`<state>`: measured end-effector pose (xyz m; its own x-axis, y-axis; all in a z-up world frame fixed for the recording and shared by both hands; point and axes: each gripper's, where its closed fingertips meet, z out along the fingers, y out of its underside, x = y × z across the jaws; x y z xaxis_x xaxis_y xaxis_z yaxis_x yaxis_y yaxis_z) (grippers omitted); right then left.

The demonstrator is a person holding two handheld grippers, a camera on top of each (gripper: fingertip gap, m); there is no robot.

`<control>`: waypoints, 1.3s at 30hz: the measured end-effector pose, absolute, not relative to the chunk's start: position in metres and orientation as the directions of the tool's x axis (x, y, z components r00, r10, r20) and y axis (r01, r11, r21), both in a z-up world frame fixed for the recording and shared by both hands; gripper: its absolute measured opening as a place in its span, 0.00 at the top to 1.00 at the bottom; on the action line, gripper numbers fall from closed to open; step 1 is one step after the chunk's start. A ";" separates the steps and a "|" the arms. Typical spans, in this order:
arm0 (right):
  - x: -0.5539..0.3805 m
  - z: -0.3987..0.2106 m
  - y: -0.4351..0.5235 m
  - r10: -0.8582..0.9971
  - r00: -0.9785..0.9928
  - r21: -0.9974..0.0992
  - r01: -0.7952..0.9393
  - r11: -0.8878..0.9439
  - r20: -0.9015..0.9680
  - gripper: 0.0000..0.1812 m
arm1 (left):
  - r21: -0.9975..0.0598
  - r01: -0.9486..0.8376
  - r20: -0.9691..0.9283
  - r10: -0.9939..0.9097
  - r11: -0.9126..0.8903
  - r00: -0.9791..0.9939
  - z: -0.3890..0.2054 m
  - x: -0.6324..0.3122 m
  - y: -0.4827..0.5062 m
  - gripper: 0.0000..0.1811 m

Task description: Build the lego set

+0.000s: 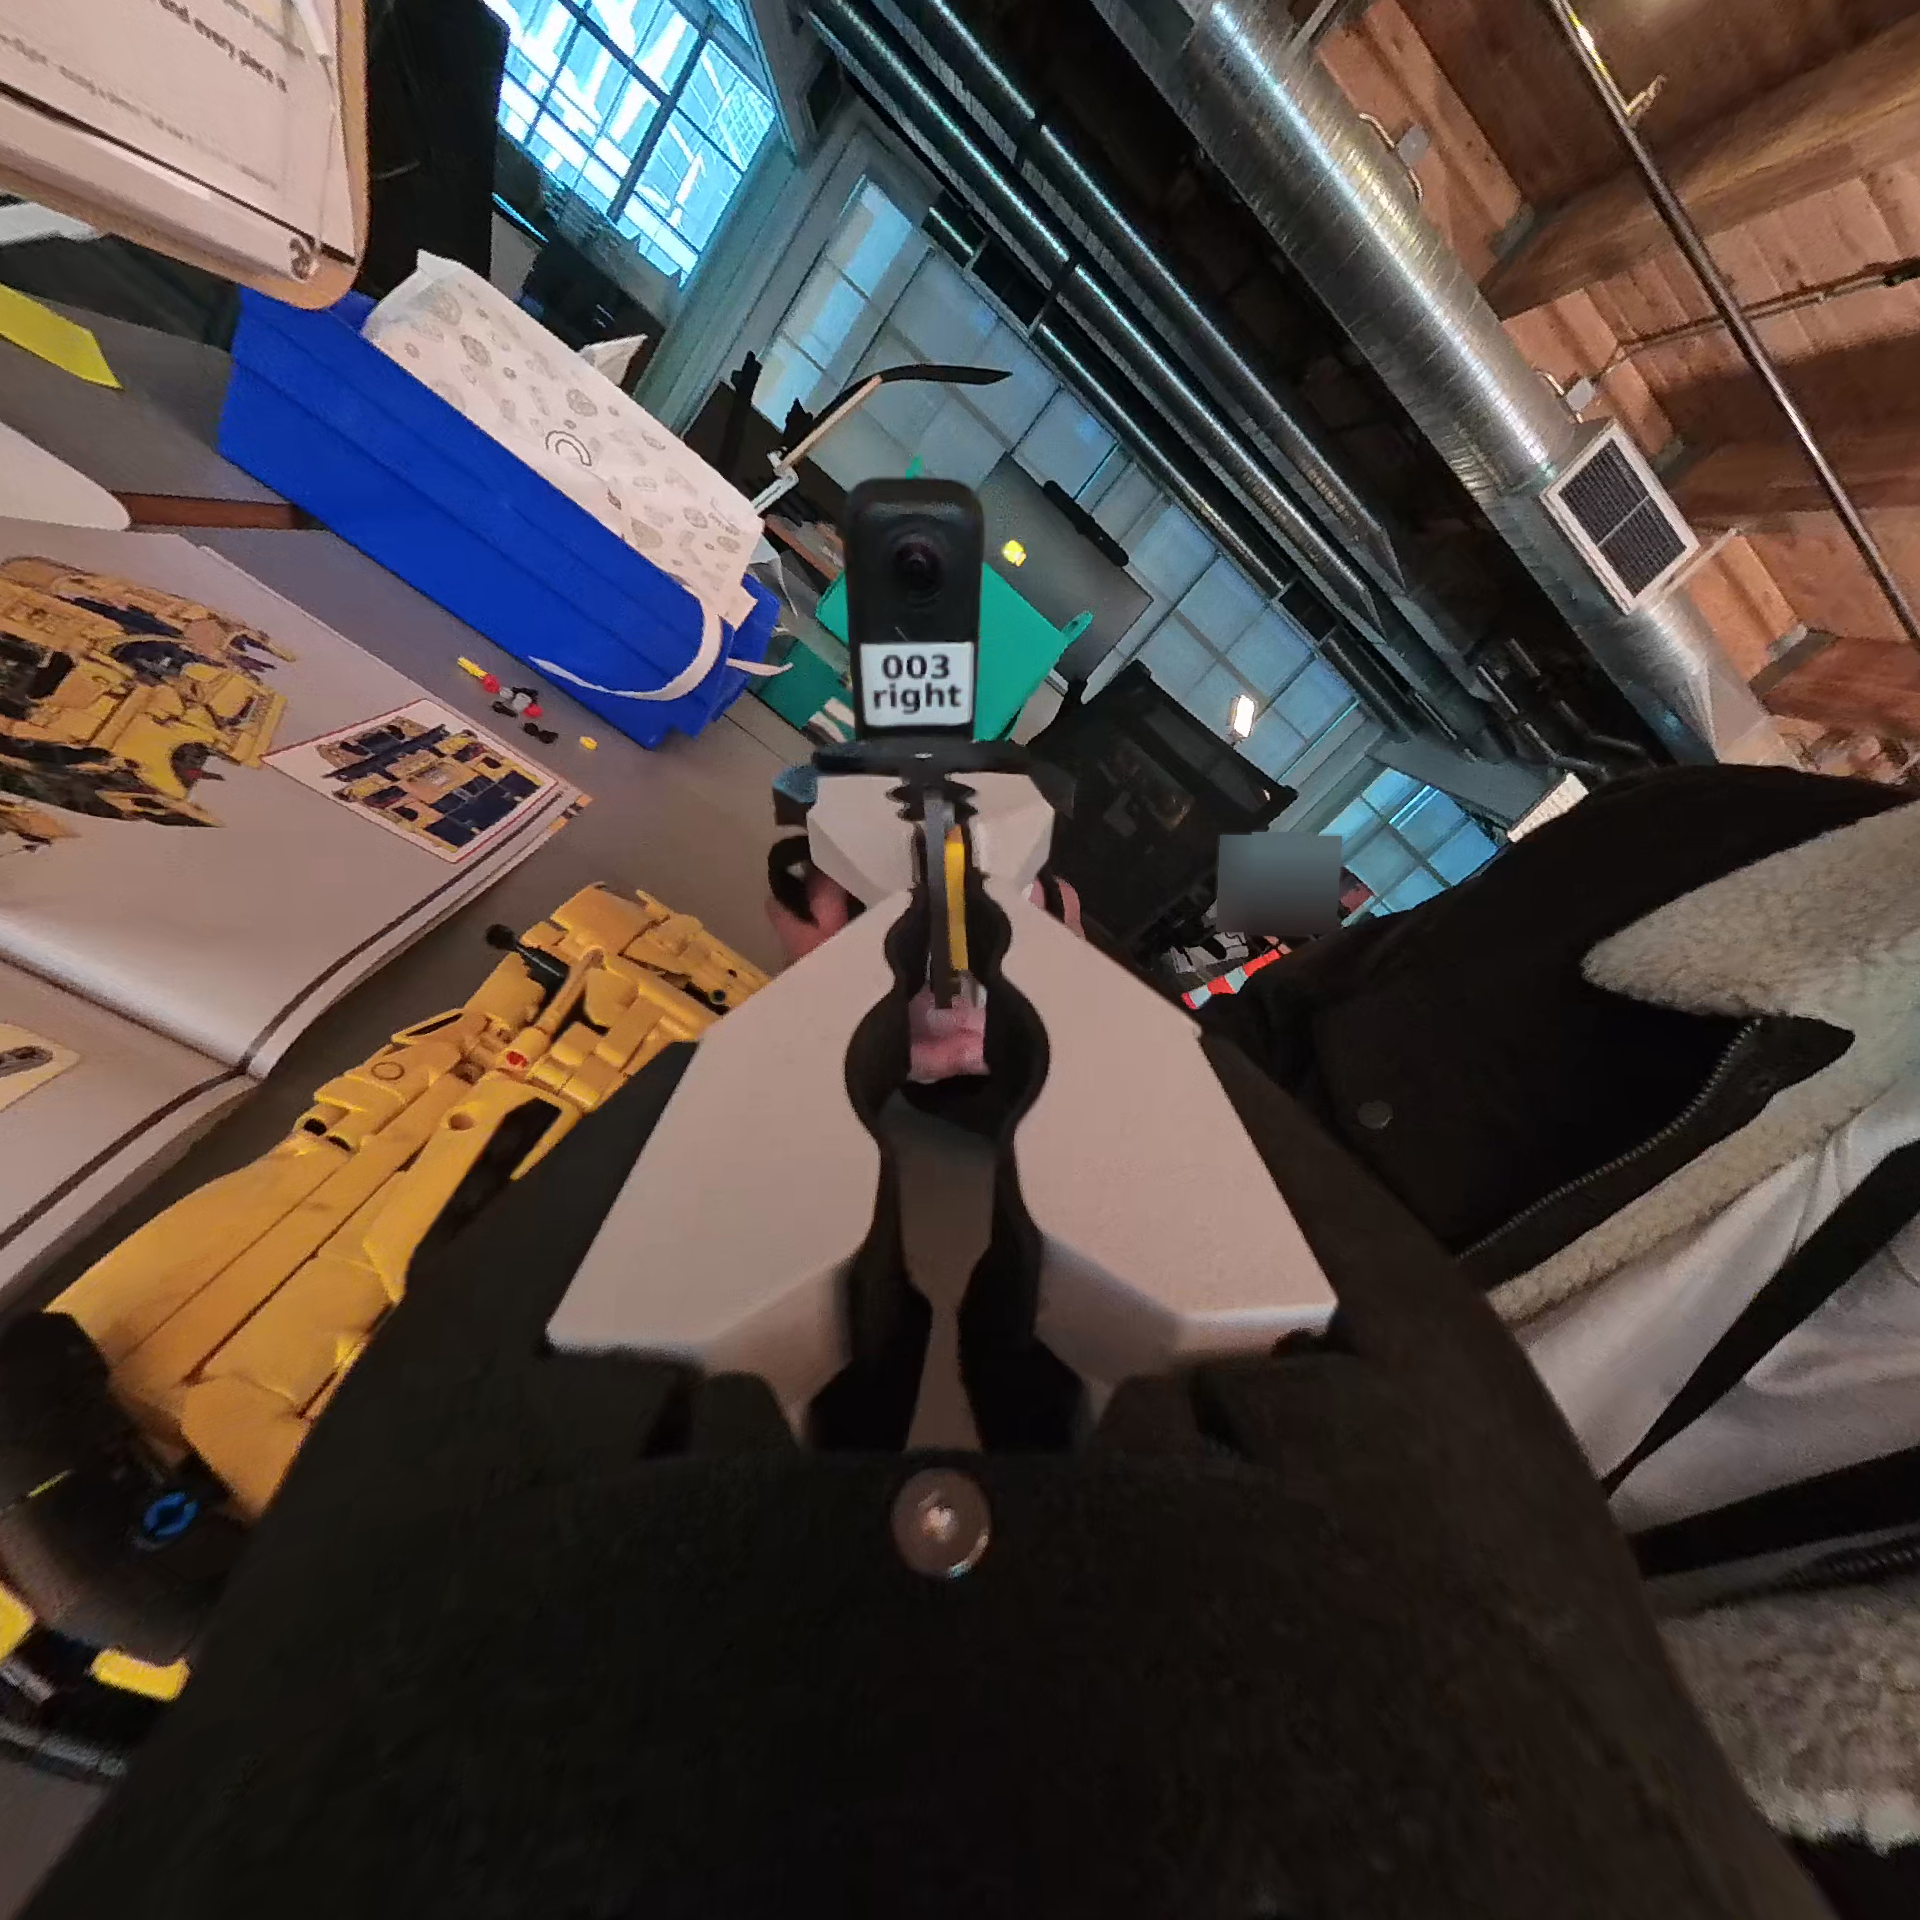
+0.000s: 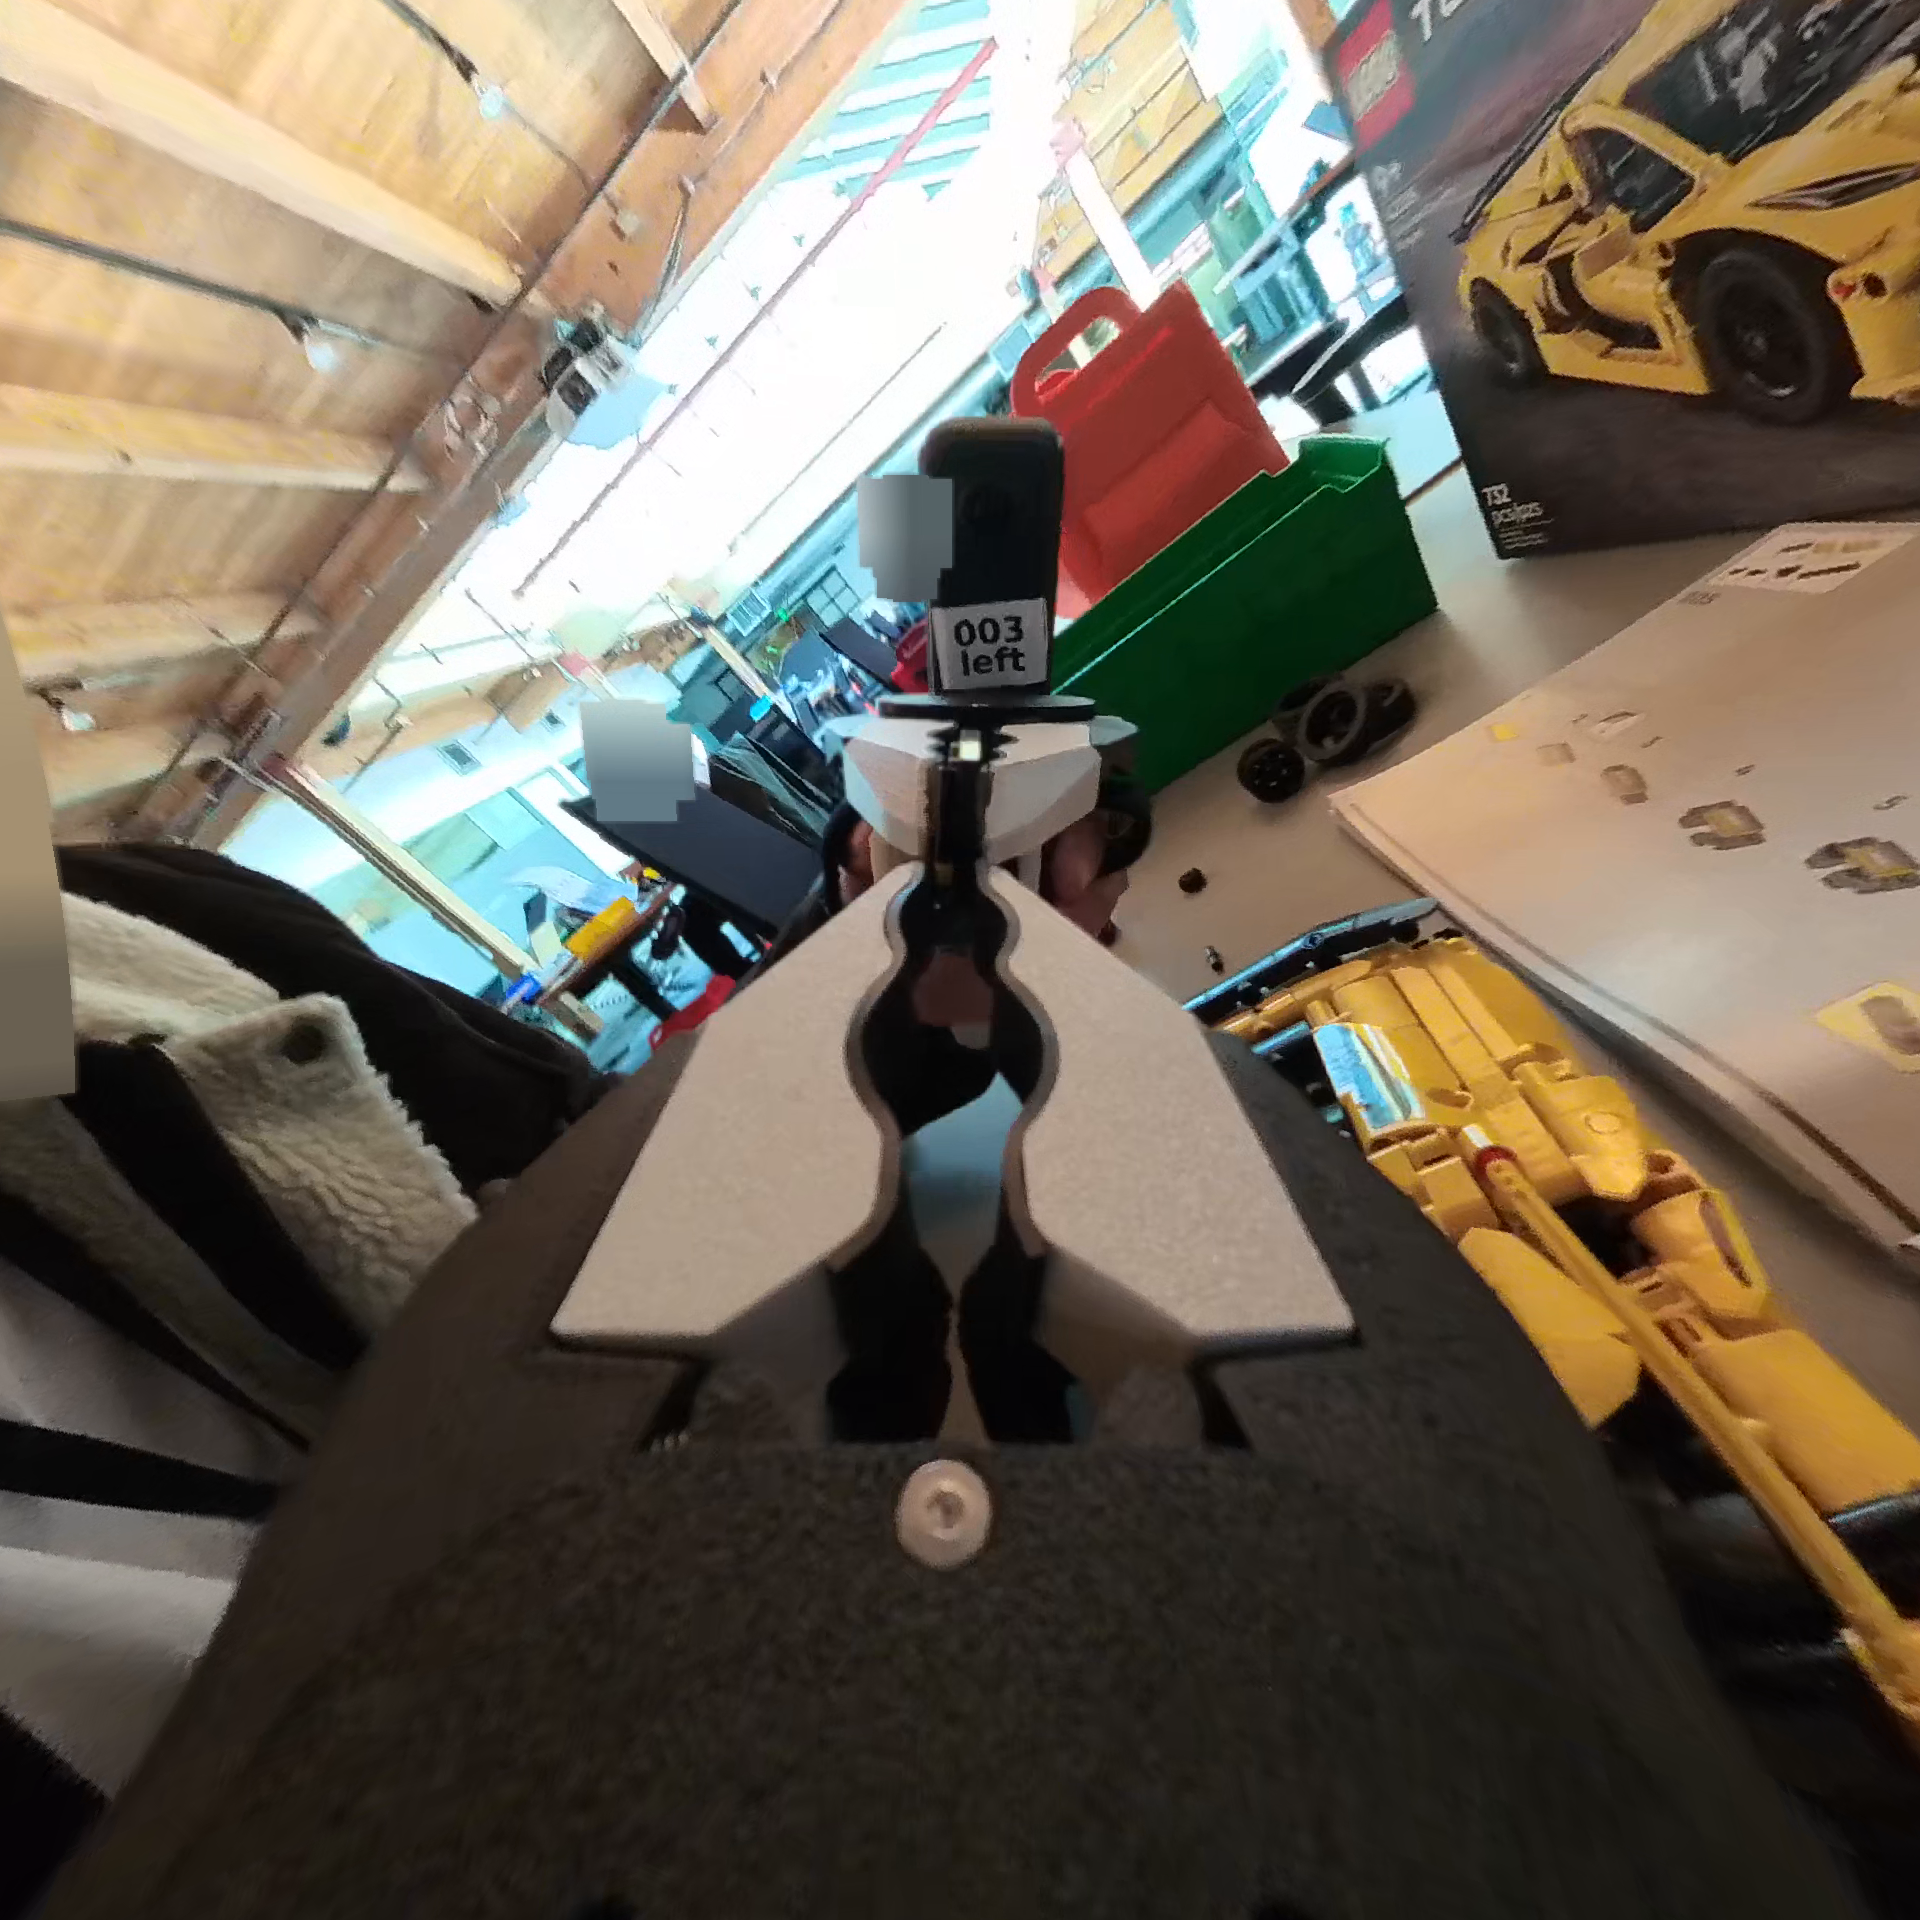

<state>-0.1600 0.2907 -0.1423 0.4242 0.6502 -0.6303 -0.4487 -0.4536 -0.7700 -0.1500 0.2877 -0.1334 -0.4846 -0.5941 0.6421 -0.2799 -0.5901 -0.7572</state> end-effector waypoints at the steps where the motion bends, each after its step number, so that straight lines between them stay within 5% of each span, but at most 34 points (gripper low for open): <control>1: -0.158 -0.143 0.293 0.643 0.426 -0.763 -0.470 -0.445 -0.637 0.97 | -0.744 -0.275 0.655 -0.586 -0.609 -0.477 -0.134 -0.148 0.290 0.97; 5: -0.135 -0.132 0.300 0.620 0.350 -0.665 -0.633 -0.397 -0.702 0.97 | -0.713 -0.253 0.680 -0.556 -0.654 -0.478 -0.133 -0.145 0.298 0.86; 9: -0.132 -0.127 0.299 0.628 0.330 -0.648 -0.660 -0.380 -0.705 0.97 | -0.801 -0.215 0.586 -0.659 -0.559 -0.472 -0.135 -0.140 0.289 0.91; 18: -0.148 -0.134 0.298 0.633 0.381 -0.707 -0.580 -0.405 -0.674 0.97 | -0.810 -0.266 0.583 -0.662 -0.523 -0.471 -0.139 -0.148 0.288 0.98; 23: -0.125 -0.137 0.303 0.581 0.593 -0.825 -0.475 -0.305 -0.557 0.86 | -0.724 -0.482 0.683 -0.610 -0.494 -0.402 -0.170 -0.176 0.301 0.98; 28: -0.078 -0.156 0.312 0.332 0.930 -0.975 -0.088 -0.206 -0.154 0.79 | -0.623 -0.516 0.779 -0.529 -0.588 -0.338 -0.179 -0.190 0.322 0.98; 33: -0.069 -0.195 0.315 0.201 0.973 -0.900 0.187 -0.393 0.115 0.79 | -0.582 -0.515 0.808 -0.523 -0.629 -0.273 -0.188 -0.189 0.333 0.98; 39: -0.075 -0.208 0.315 0.192 0.972 -0.877 0.210 -0.432 0.138 0.83 | -0.575 -0.506 0.809 -0.539 -0.643 -0.233 -0.193 -0.182 0.334 0.98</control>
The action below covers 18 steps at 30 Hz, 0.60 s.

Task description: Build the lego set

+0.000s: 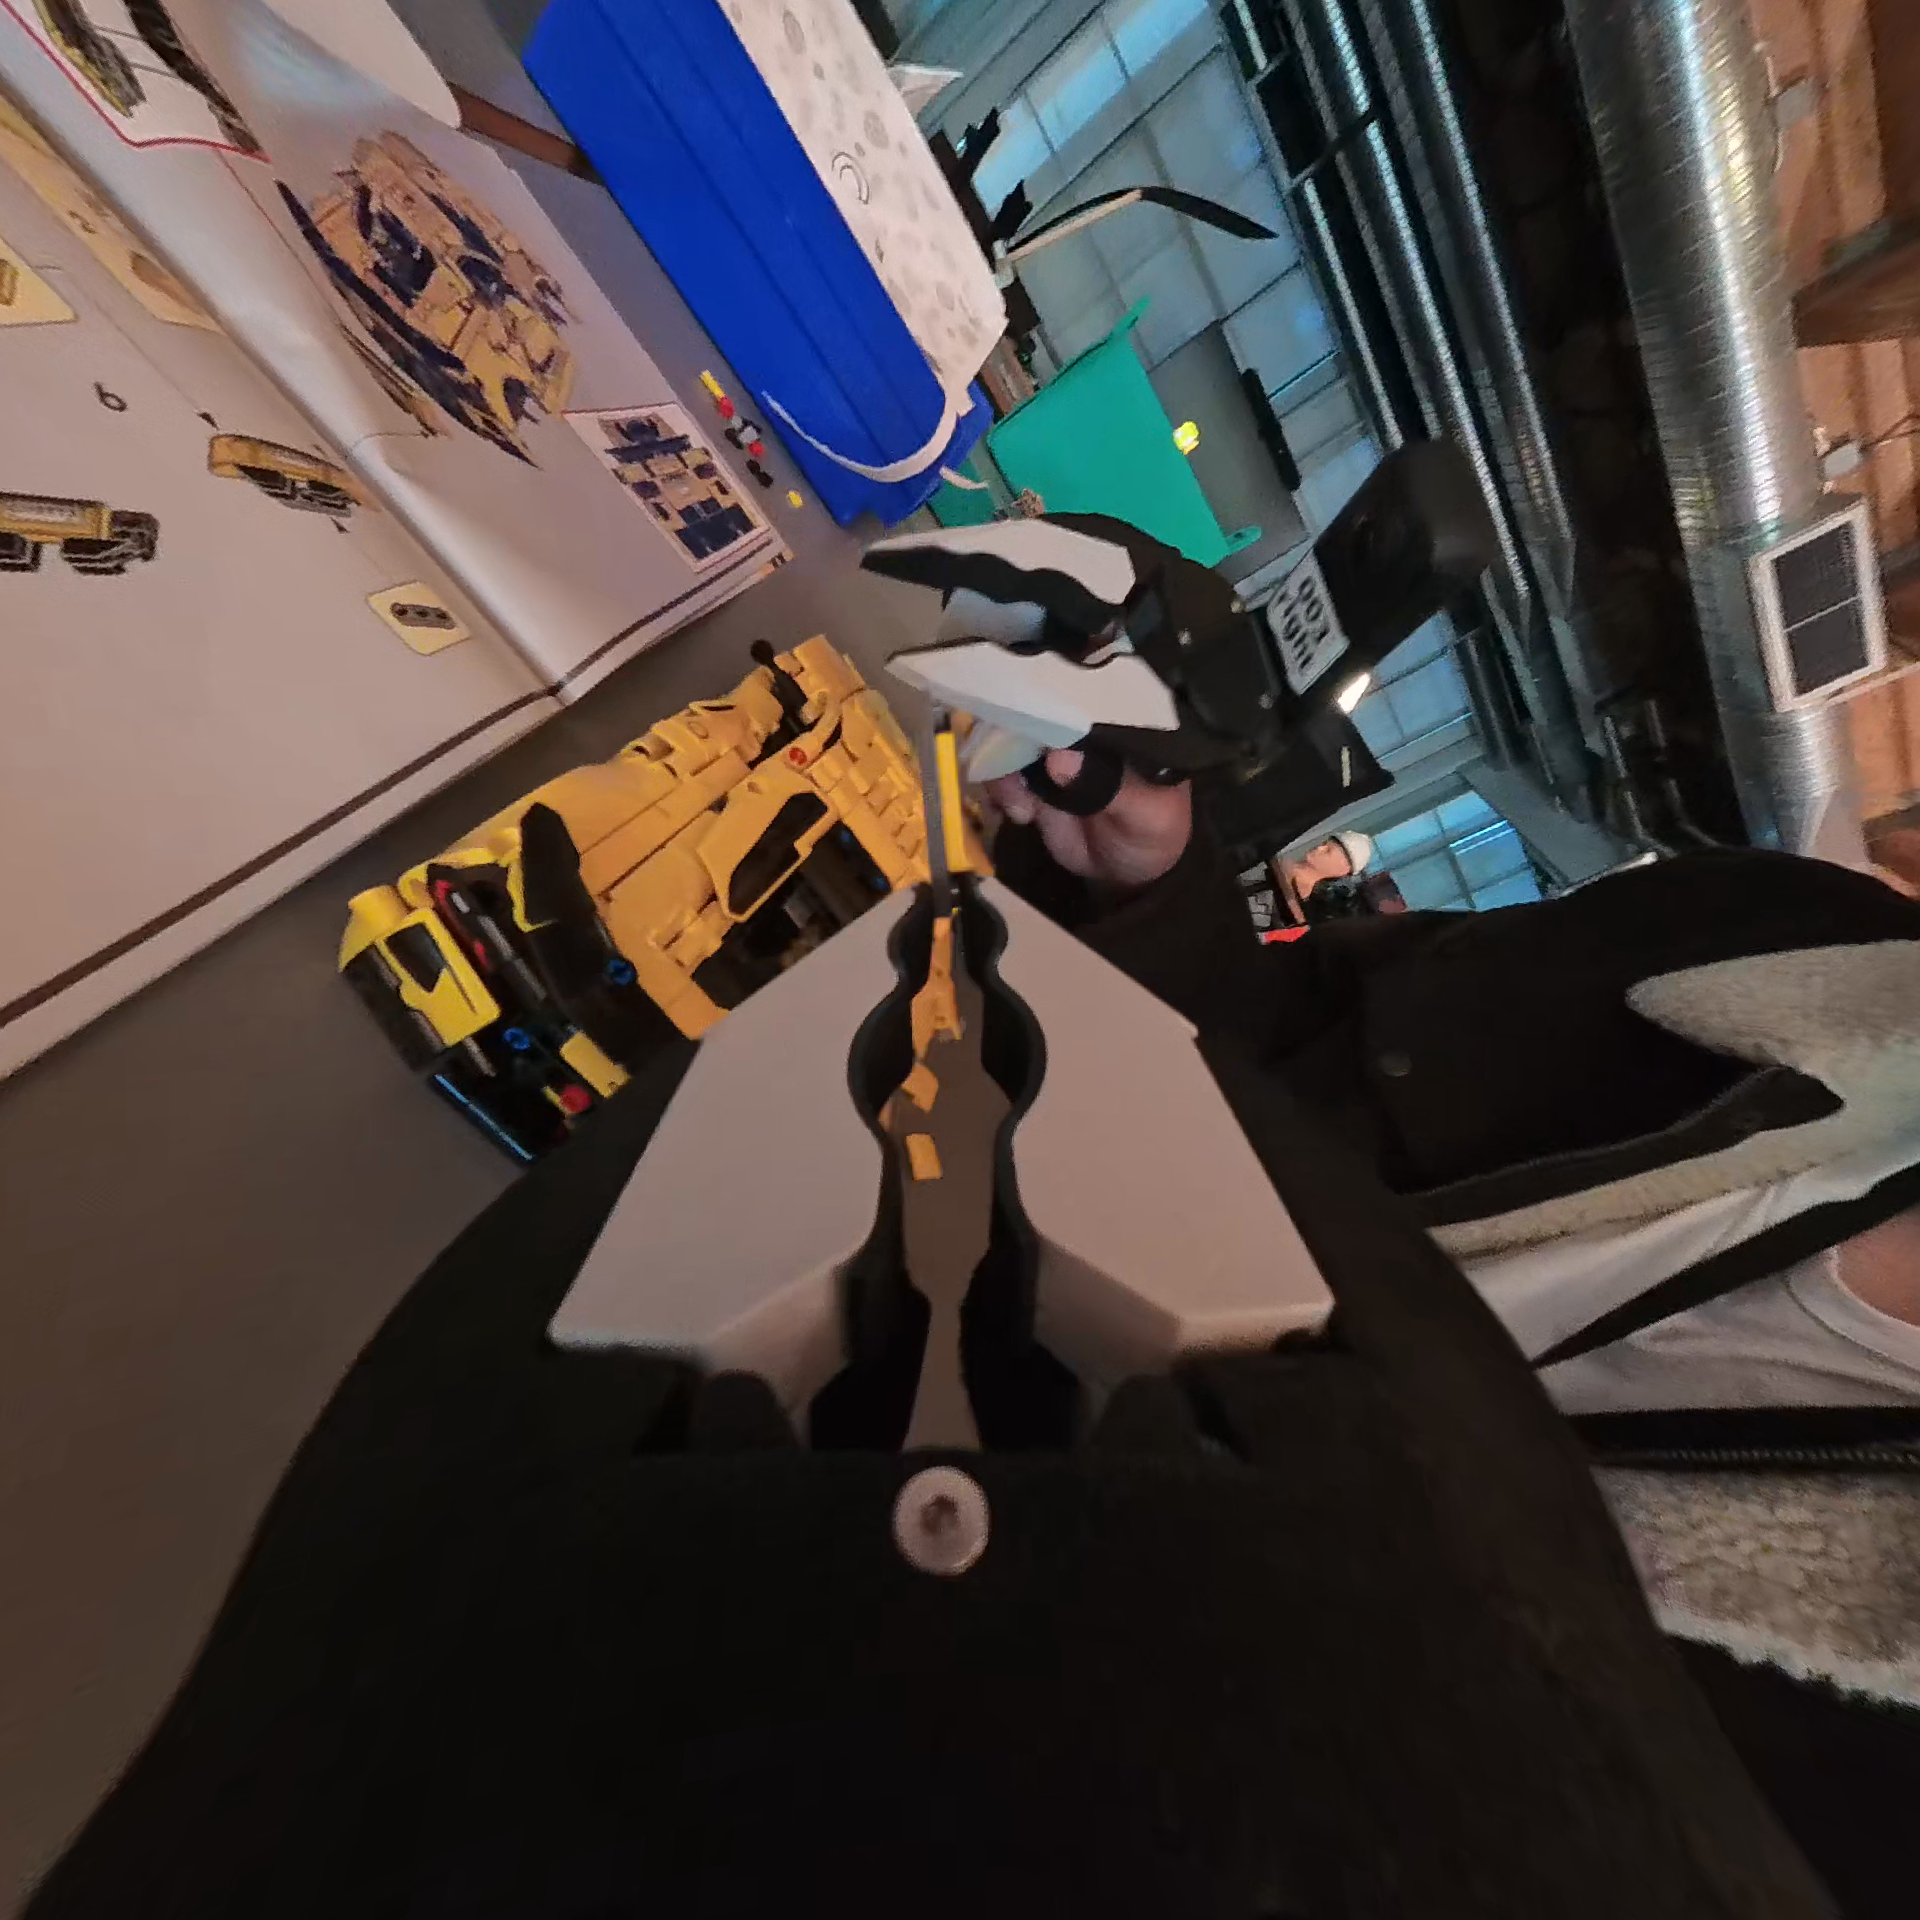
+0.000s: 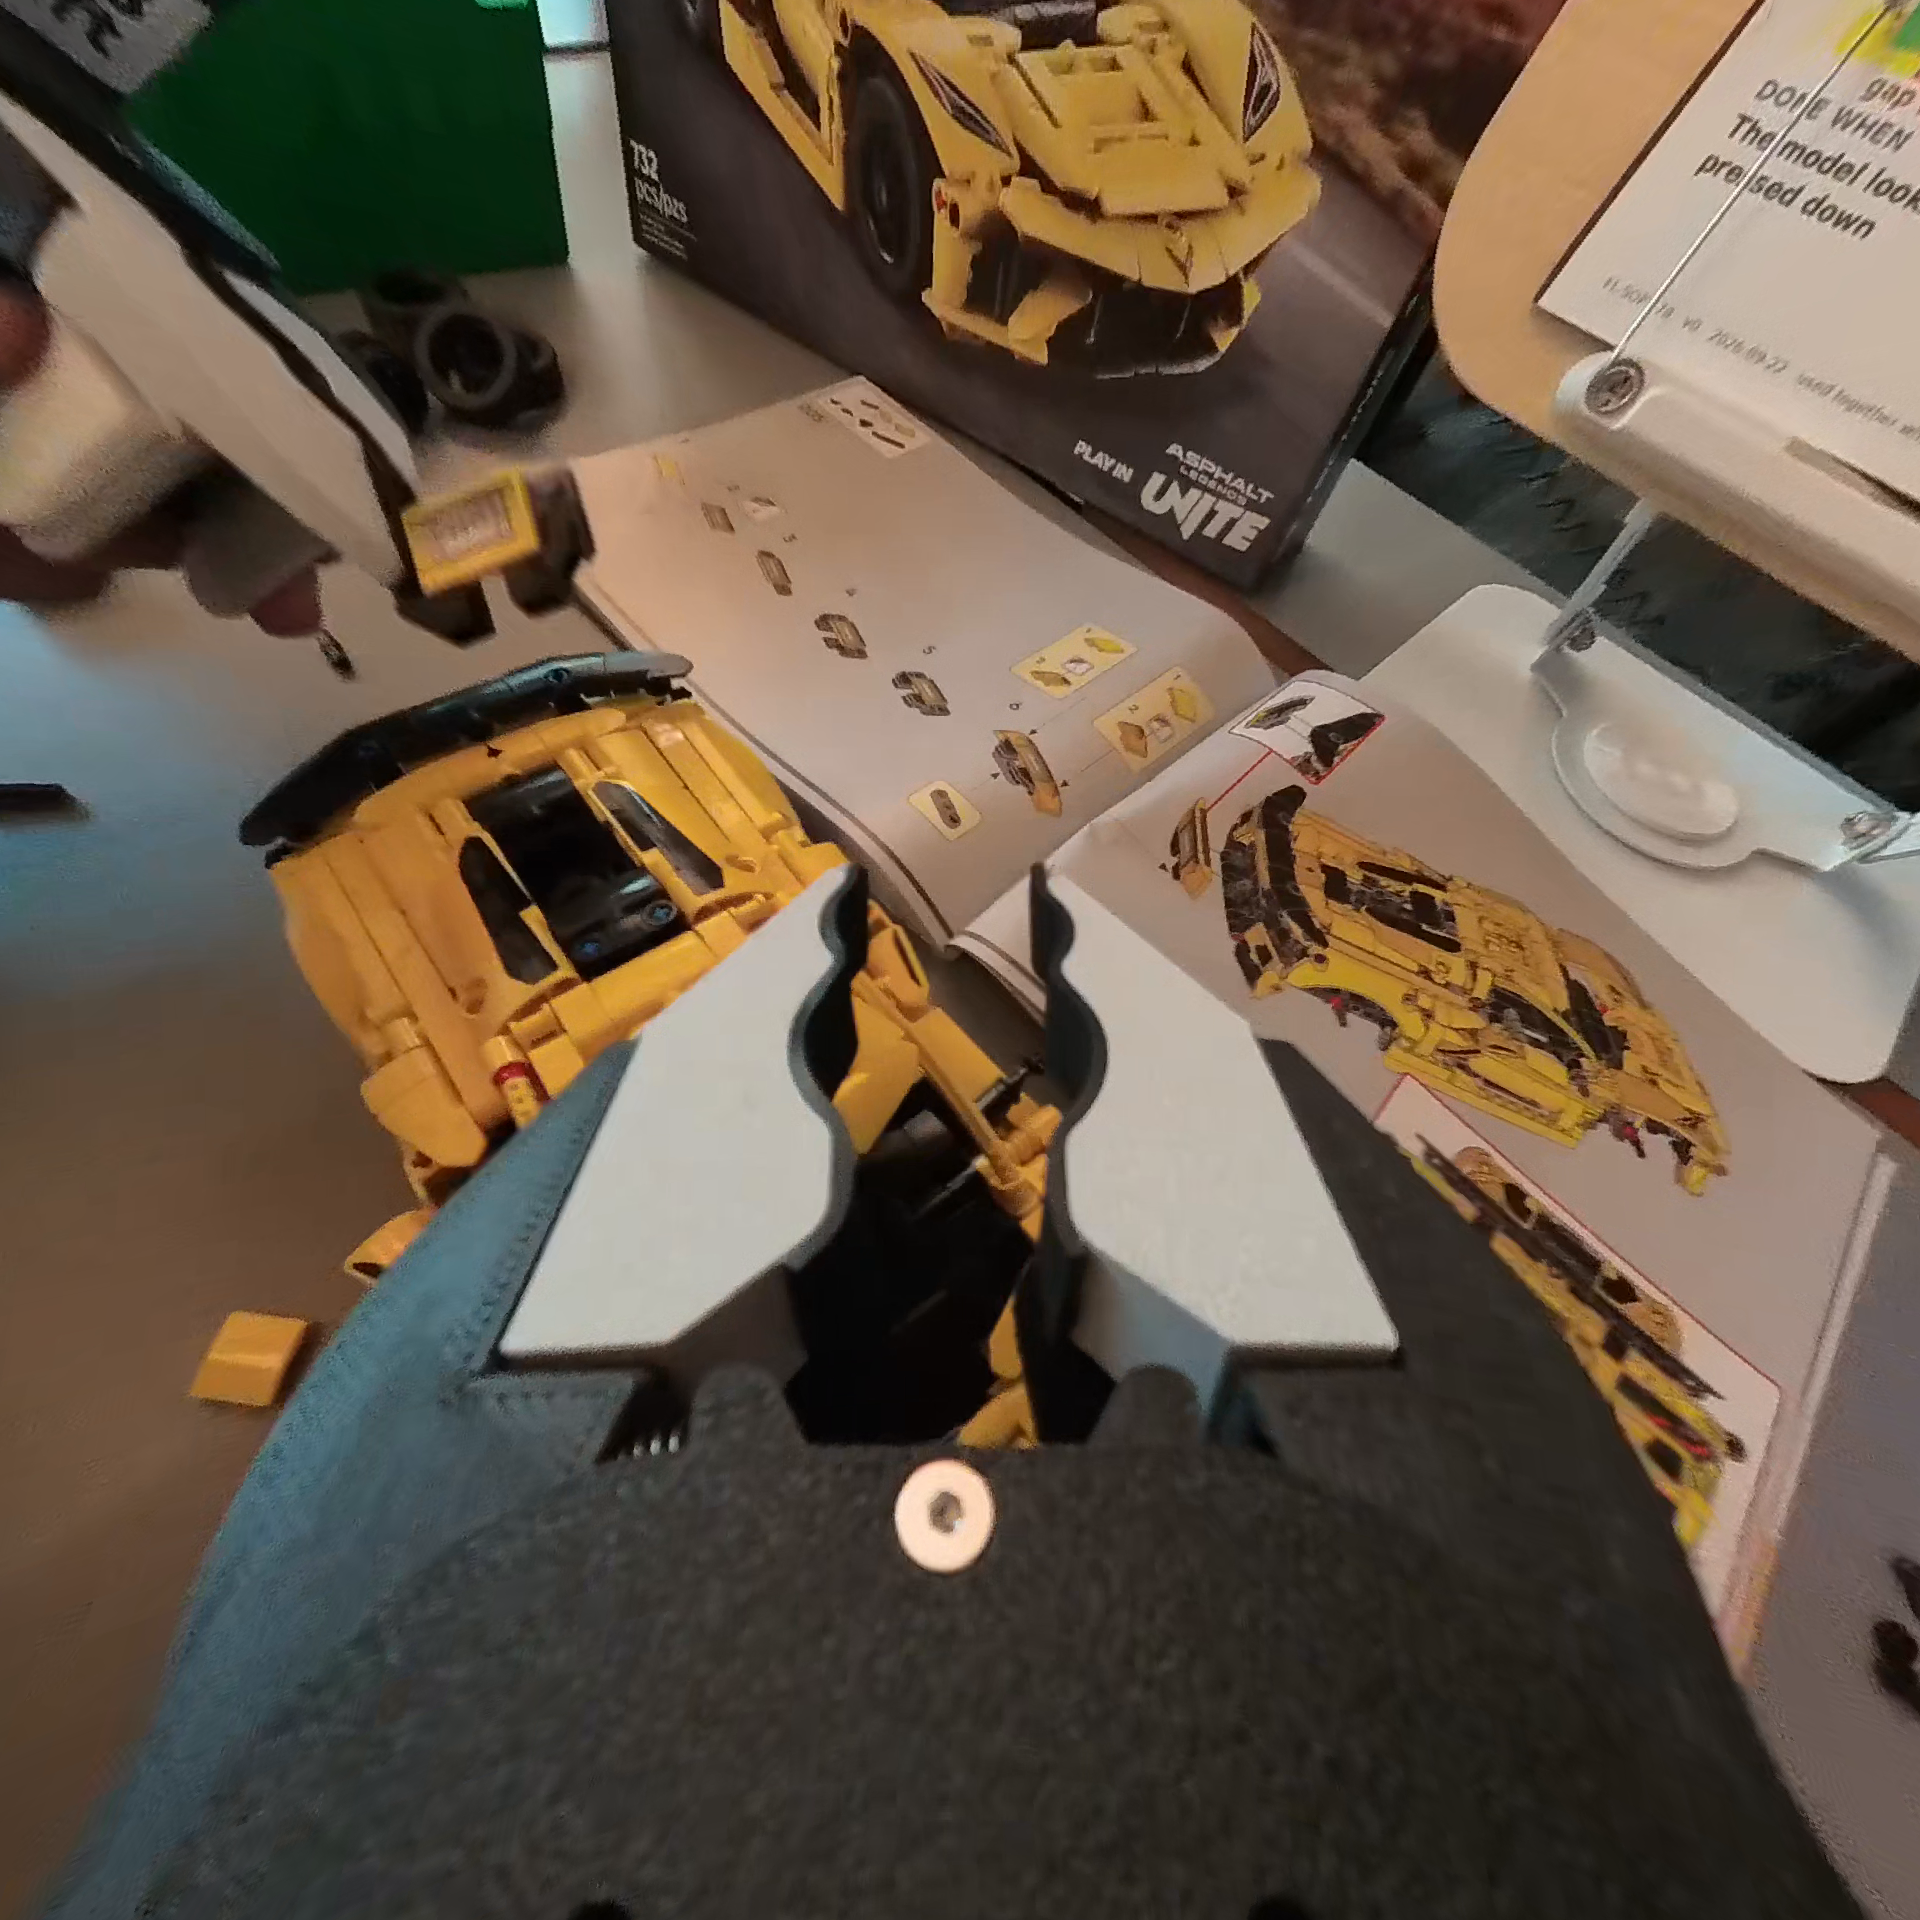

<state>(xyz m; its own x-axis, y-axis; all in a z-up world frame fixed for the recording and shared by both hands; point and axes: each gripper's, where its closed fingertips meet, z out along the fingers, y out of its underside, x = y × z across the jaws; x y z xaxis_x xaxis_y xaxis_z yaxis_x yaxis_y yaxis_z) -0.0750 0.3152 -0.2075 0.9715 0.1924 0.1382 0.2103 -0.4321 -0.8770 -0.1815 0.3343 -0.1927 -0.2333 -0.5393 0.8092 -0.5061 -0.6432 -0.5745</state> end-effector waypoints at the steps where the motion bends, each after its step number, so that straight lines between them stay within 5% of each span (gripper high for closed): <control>1: -0.075 -0.206 0.315 0.196 0.974 -0.885 0.187 -0.427 0.111 0.83 | -0.580 -0.514 0.804 -0.547 -0.632 -0.234 -0.194 -0.181 0.332 0.98; 11: -0.105 -0.201 0.313 0.356 0.932 -0.907 0.207 -0.366 0.068 0.80 | -0.572 -0.530 0.817 -0.495 -0.626 -0.297 -0.185 -0.181 0.320 0.98; 18: -0.166 -0.183 0.305 0.491 0.856 -0.932 0.297 -0.206 0.164 0.66 | -0.593 -0.556 0.803 -0.472 -0.582 -0.363 -0.179 -0.178 0.299 0.98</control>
